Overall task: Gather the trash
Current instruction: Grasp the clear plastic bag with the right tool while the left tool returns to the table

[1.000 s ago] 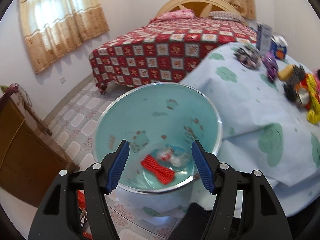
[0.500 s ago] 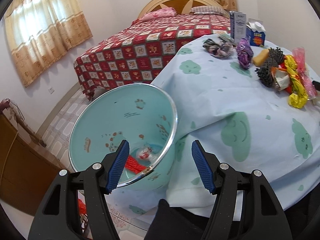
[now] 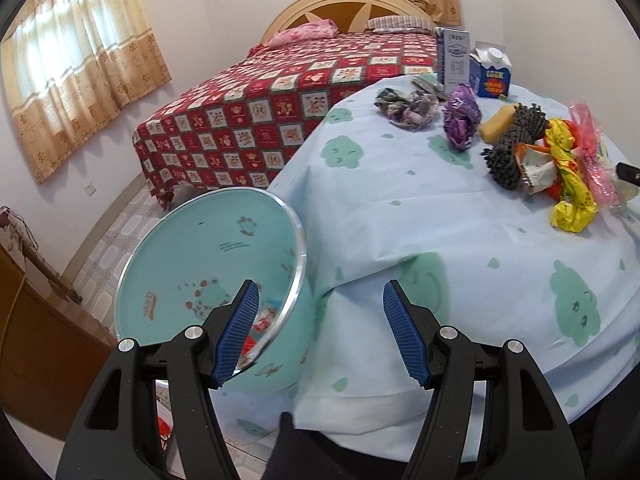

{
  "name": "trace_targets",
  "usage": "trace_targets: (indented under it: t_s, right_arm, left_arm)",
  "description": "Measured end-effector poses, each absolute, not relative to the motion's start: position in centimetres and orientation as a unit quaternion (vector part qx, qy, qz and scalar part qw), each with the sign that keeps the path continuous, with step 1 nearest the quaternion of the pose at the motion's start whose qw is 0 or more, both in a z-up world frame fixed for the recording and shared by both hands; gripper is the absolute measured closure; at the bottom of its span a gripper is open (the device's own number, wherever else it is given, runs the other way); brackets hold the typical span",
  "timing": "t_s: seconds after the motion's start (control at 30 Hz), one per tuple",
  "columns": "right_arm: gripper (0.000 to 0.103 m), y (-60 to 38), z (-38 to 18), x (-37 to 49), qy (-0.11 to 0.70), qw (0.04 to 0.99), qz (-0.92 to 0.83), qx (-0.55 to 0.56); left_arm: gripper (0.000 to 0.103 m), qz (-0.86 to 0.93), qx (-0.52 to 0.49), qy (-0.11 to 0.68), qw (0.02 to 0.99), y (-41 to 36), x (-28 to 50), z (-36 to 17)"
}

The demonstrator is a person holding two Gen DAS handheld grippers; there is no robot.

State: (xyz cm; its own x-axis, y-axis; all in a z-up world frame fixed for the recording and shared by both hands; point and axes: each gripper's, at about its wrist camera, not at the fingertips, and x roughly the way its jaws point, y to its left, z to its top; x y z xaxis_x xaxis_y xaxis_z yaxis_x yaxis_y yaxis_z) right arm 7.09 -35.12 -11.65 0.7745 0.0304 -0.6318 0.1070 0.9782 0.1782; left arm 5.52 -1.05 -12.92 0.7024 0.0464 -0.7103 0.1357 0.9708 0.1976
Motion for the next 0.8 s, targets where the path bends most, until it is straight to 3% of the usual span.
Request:
trace_targets:
  t_s: [0.1, 0.33, 0.8]
  right_arm:
    - [0.054, -35.7, -12.8, 7.7, 0.353, 0.929, -0.016, 0.115]
    - [0.07, -36.0, -12.9, 6.8, 0.343, 0.933, -0.006, 0.109]
    - [0.073, -39.8, -10.6, 1.1, 0.287, 0.955, -0.043, 0.069]
  left_arm:
    - [0.039, -0.036, 0.122, 0.383, 0.915, -2.3, 5.5, -12.7]
    - [0.039, -0.059, 0.114, 0.376, 0.918, -5.6, 6.2, -12.0]
    - [0.042, -0.137, 0.121, 0.369, 0.911, -16.8, 6.6, -12.0]
